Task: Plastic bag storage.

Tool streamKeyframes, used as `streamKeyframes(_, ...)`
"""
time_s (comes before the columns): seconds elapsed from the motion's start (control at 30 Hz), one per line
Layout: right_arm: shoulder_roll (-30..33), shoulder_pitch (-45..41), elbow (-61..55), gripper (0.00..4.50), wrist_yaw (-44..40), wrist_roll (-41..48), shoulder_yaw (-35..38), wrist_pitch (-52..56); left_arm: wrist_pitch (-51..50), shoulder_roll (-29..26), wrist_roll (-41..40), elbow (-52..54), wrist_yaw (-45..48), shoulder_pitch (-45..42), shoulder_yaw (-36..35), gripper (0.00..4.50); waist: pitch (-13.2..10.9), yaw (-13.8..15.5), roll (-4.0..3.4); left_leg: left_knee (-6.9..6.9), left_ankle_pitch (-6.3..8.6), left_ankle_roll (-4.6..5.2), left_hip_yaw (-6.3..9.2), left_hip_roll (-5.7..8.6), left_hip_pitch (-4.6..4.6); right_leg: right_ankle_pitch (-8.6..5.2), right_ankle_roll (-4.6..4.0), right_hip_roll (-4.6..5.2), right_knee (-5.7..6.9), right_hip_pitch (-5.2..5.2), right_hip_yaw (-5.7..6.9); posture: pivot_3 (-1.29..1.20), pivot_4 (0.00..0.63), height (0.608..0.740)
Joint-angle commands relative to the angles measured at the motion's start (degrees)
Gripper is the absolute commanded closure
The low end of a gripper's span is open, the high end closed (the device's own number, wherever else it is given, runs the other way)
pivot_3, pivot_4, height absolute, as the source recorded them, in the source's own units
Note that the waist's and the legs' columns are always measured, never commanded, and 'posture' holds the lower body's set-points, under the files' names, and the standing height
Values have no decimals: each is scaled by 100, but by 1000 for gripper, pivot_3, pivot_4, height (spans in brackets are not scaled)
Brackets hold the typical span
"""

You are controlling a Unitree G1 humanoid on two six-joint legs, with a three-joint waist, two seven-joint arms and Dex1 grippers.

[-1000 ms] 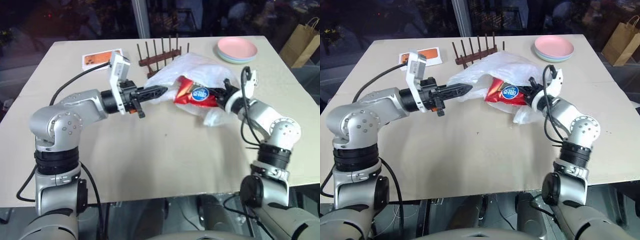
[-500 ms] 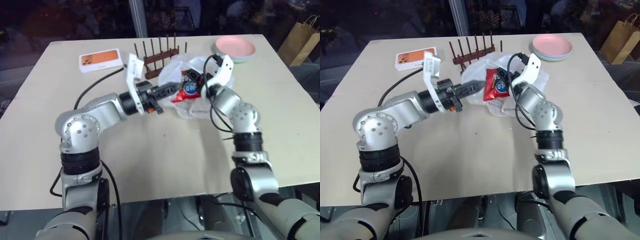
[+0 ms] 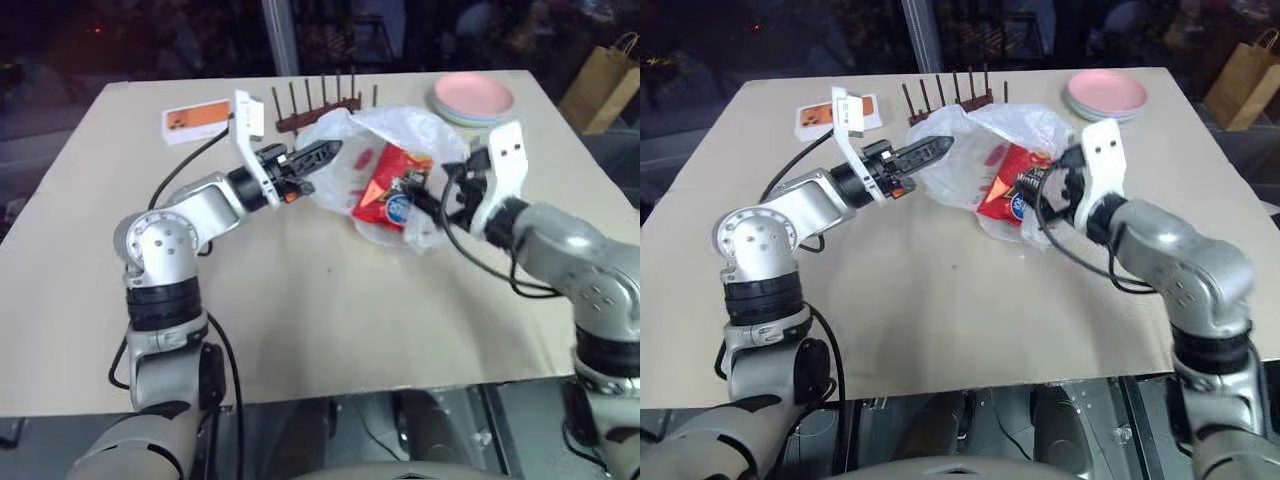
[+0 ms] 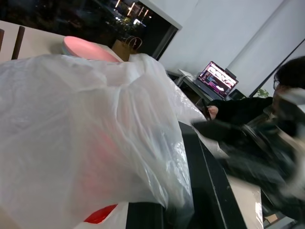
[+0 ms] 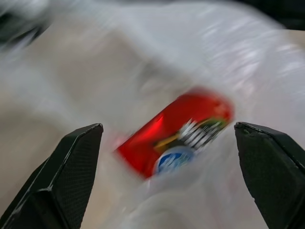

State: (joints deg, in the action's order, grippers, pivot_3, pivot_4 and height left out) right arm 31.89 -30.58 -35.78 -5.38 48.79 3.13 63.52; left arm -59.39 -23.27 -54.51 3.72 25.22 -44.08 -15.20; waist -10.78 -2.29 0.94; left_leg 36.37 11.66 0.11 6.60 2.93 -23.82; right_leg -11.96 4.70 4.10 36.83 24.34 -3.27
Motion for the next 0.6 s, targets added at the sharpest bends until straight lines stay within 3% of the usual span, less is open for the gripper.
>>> streamKeyframes(0.03, 132, 169, -584, 33, -69, 214, 127, 205, 146, -8, 36, 56, 106, -187, 59, 4500, 0, 7, 0, 1, 0, 0, -1, 0, 0, 0, 0, 0, -1, -1, 0, 0, 150, 740)
streamKeyframes(0.17, 393, 165, -758, 33, -227, 229, 251, 228, 168, -47, 128, 55, 195, -216, 171, 4500, 0, 11, 0, 6, 0, 0, -4, 1, 2, -1, 2, 2, -3, -6, 0, 0, 150, 740)
streamKeyframes(0.3, 482, 215, -965, 33, 112, 1485, 1160, 468, 199, -130, 208, 10, 295, -246, 209, 4500, 0, 10, 0, 8, 0, 0, -2, -3, 5, -1, 2, -1, -1, -7, 2, 0, 150, 740)
streamKeyframes(0.43, 1246, 1317, -1447, 33, 798, 3048, 1757, 554, 240, -168, 280, -71, 387, -276, 222, 4500, 2, 80, 5, 7, 0, 1, 9, -3, -1, -1, 1, 3, -5, -12, 10, 0, 150, 740)
streamKeyframes(0.5, 1353, 1691, -1506, 33, 1508, 3587, 1727, 190, 263, -175, 314, -86, 441, -271, 257, 4500, 2, 110, 6, 6, 1, 1, 7, -2, -3, -1, 1, 8, -8, -12, 9, 0, 150, 740)
streamKeyframes(0.6, 1280, 1763, -1491, 33, 2202, 3615, 1199, -75, 295, -150, 370, -144, 504, -296, 291, 4500, 2, 92, 7, 7, 0, 2, -10, -3, 2, -2, 2, 7, -8, -11, -1, 0, 150, 740)
